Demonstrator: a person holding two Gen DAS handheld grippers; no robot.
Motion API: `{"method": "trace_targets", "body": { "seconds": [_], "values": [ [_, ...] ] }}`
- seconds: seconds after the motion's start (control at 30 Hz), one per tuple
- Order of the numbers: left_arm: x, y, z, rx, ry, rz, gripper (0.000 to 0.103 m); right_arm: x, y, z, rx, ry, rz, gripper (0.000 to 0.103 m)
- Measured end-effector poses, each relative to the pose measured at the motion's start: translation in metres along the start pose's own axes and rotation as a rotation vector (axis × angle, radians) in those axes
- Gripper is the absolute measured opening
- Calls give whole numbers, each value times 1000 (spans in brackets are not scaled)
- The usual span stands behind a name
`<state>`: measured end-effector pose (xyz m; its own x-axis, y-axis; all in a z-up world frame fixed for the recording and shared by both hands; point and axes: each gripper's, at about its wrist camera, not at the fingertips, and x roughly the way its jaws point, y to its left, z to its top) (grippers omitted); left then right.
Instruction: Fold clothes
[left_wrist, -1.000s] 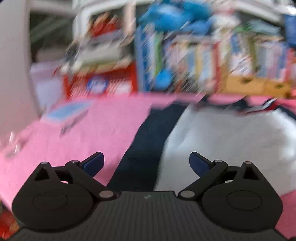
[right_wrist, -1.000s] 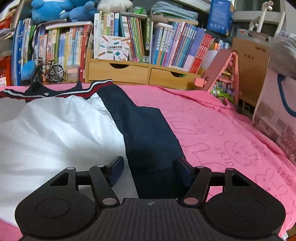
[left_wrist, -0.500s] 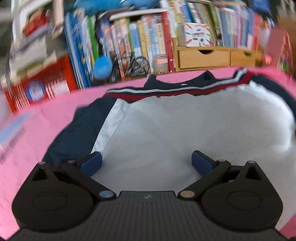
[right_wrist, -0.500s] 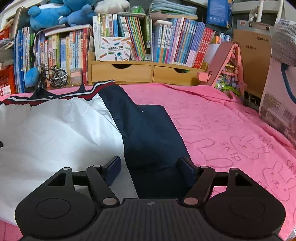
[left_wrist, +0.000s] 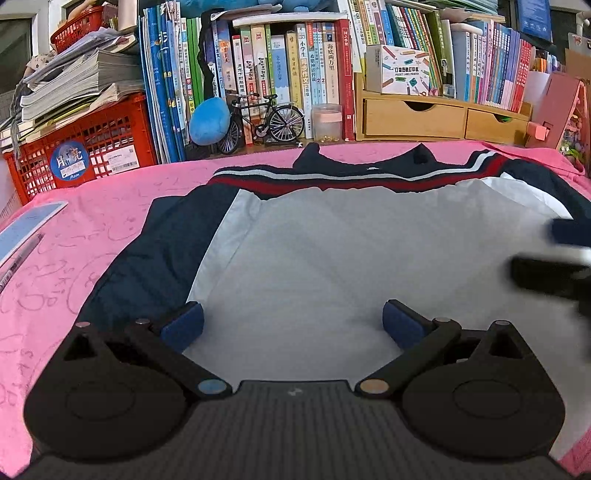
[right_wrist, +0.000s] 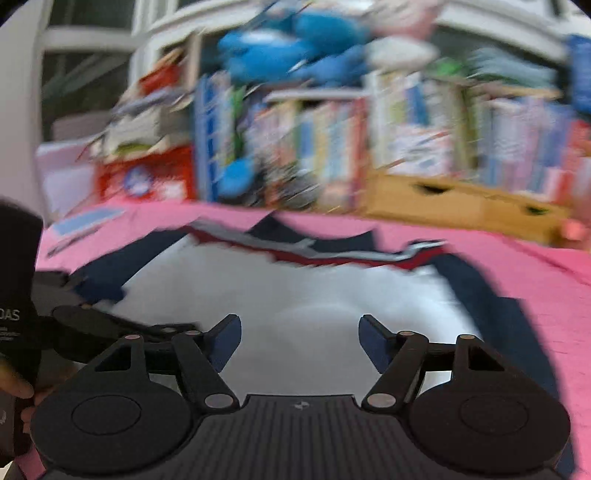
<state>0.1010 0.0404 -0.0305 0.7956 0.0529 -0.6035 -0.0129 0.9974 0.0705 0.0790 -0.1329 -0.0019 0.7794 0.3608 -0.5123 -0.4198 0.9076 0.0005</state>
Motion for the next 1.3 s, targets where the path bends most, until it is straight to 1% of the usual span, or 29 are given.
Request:
{"method": "trace_targets", "body": {
  "seconds": [0.1, 0.17, 0.27, 0.33, 0.43, 0.5, 0.63, 0.77, 0.83, 0.9, 1.03, 1.07, 1.1, 1.13, 1.17, 1.23, 1.27, 1.3],
  "values": [
    [0, 0, 0, 0, 1, 0, 103, 27, -4, 2, -39, 64, -73, 69],
    [0, 0, 0, -1, 1, -1, 103, 40, -25, 0, -10, 96, -144, 67],
    [0, 1, 0, -5, 3, -7, 103, 40, -59, -6, 30, 89, -228, 66],
    [0, 1, 1, -6, 4, -11, 103, 41, -78, -10, 51, 85, -279, 61],
    [0, 3, 0, -6, 5, -15, 103, 47, -84, -12, 31, 89, -318, 62],
    [0, 4, 0, -8, 5, -16, 103, 47, -80, -8, 18, 91, -333, 63],
    [0, 4, 1, -10, 6, -17, 103, 36, -65, 11, 7, 52, -260, 64],
    [0, 4, 1, -12, 7, -17, 103, 25, -50, 30, -5, 13, -187, 71],
    [0, 4, 1, -13, 7, -17, 103, 23, -41, 39, -16, -2, -148, 72],
    [-1, 4, 1, -15, 8, -18, 103, 41, -28, 43, -45, 18, -117, 72],
    [-1, 4, 1, -17, 9, -21, 103, 83, -31, 43, -2, 77, -135, 73],
    [-1, 5, 1, -17, 9, -21, 103, 91, -35, 42, 24, 85, -135, 77],
    [-1, 5, 1, -18, 9, -22, 103, 93, -46, 38, 86, 77, -122, 90],
    [-1, 5, 1, -18, 9, -24, 103, 96, -58, 35, 147, 69, -108, 94],
    [-1, 5, 1, -17, 9, -26, 103, 98, -70, 31, 209, 61, -95, 97],
    [0, 5, 1, -16, 10, -30, 103, 103, -94, 24, 333, 45, -67, 98],
    [0, 6, 2, -17, 10, -30, 103, 104, -104, 21, 379, 38, -61, 97],
    [0, 6, 2, -17, 11, -31, 103, 102, -107, 20, 389, 34, -74, 97]
  ]
}}
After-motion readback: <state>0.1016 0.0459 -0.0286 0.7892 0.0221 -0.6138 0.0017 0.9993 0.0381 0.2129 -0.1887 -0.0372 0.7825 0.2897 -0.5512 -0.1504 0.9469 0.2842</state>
